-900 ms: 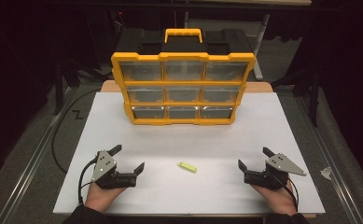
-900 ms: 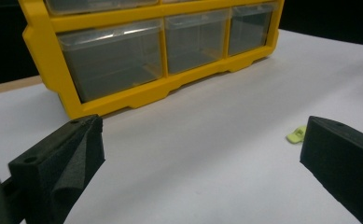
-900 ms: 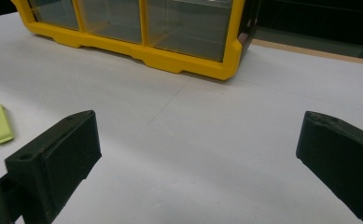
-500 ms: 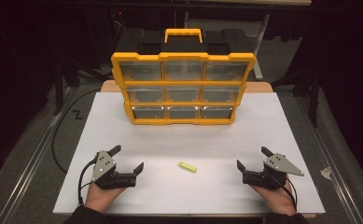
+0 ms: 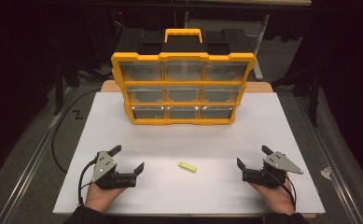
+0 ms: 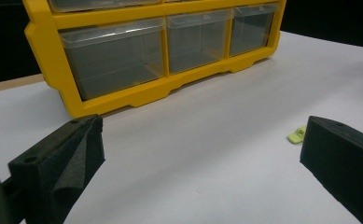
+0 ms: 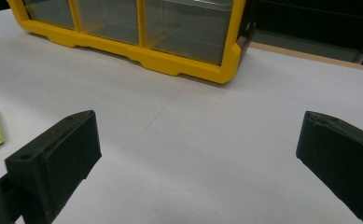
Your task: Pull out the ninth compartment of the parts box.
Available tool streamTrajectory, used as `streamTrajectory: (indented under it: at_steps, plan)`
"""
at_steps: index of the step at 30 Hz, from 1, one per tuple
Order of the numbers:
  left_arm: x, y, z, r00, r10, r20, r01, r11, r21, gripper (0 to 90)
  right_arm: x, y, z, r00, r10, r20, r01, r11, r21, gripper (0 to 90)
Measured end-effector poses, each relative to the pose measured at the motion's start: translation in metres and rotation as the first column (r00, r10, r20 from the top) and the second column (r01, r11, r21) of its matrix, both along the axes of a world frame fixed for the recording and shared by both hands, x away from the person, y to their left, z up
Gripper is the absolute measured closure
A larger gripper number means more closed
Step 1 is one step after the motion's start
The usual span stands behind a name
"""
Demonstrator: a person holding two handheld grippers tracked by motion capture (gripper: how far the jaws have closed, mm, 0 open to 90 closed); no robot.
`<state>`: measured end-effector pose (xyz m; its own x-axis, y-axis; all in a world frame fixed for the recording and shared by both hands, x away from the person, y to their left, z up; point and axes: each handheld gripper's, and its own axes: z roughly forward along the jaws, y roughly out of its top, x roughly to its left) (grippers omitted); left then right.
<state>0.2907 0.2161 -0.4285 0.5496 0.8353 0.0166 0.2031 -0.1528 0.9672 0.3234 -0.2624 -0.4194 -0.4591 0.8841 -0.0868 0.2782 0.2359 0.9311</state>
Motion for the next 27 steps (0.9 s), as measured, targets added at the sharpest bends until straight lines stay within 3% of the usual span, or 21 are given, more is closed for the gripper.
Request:
streamTrajectory:
  at_steps: [5, 16, 27]
  plan:
    - [0.001, -0.001, -0.001, 0.9998, -0.007, -0.019, 0.006, 1.0, -0.004, 0.2, 0.008, 0.004, 0.0, 0.9999, -0.004, -0.016, 0.004, 1.0, 0.002, 1.0]
    - [0.001, 0.001, 0.0, 0.9999, 0.008, -0.015, -0.008, 0.9999, -0.011, 0.2, 0.026, 0.013, -0.002, 0.9996, -0.013, -0.024, 0.013, 1.0, -0.004, 1.0]
    - [0.001, 0.001, 0.0, 0.9999, 0.013, -0.002, -0.013, 0.9999, -0.008, 0.2, 0.054, 0.019, -0.003, 0.9981, -0.058, -0.023, 0.057, 0.998, -0.014, 1.1]
